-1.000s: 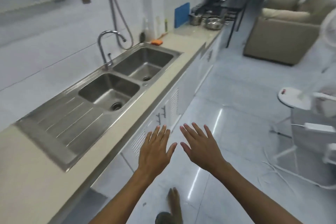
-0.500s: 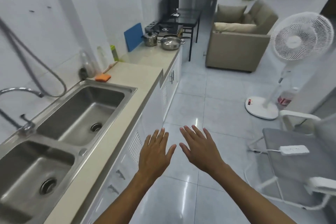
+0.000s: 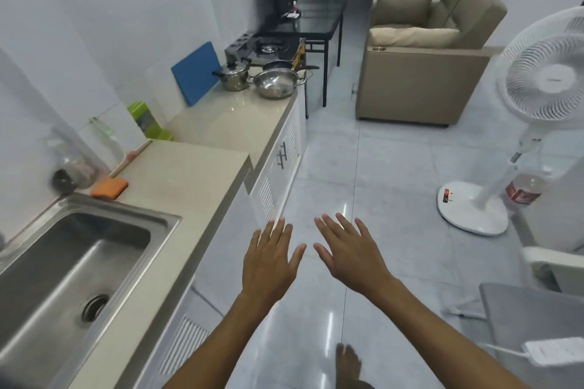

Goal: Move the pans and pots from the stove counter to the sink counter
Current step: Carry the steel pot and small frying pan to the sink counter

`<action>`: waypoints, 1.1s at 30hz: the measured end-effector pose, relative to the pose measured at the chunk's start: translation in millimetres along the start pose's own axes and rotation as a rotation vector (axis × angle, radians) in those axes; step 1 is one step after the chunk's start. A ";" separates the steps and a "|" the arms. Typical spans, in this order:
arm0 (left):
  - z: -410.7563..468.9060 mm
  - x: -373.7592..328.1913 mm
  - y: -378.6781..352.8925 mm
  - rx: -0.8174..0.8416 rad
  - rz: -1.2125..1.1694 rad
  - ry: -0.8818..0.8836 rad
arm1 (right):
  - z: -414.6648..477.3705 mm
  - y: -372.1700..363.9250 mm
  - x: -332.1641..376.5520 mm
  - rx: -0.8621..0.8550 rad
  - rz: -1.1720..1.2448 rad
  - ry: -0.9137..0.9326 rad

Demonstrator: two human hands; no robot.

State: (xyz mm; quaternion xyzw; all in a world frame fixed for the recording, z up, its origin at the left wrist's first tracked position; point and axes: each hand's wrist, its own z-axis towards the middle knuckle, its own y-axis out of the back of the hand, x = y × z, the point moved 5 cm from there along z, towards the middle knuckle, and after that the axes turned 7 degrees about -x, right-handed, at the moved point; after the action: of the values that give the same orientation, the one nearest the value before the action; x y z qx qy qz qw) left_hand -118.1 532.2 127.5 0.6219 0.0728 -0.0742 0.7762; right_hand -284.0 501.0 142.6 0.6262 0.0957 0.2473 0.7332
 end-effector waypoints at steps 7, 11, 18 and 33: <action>157.1 -31.7 -42.5 0.022 -0.019 0.099 | 141.0 -11.1 -111.1 0.121 0.017 0.067; 243.9 -29.1 -72.1 0.035 -0.010 0.115 | 214.9 -26.9 -165.0 0.118 0.011 0.084; 420.8 -26.5 -131.8 0.016 -0.061 0.117 | 376.2 -52.3 -258.0 0.070 -0.024 0.091; 786.0 -8.0 -192.6 0.017 -0.082 0.155 | 711.9 -59.0 -422.7 0.045 0.005 0.079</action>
State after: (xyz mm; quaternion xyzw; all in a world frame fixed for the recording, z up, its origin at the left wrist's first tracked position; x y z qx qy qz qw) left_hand -149.2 -276.5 115.0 0.6287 0.1574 -0.0579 0.7594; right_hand -312.6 -328.5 154.6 0.6326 0.1287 0.2715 0.7138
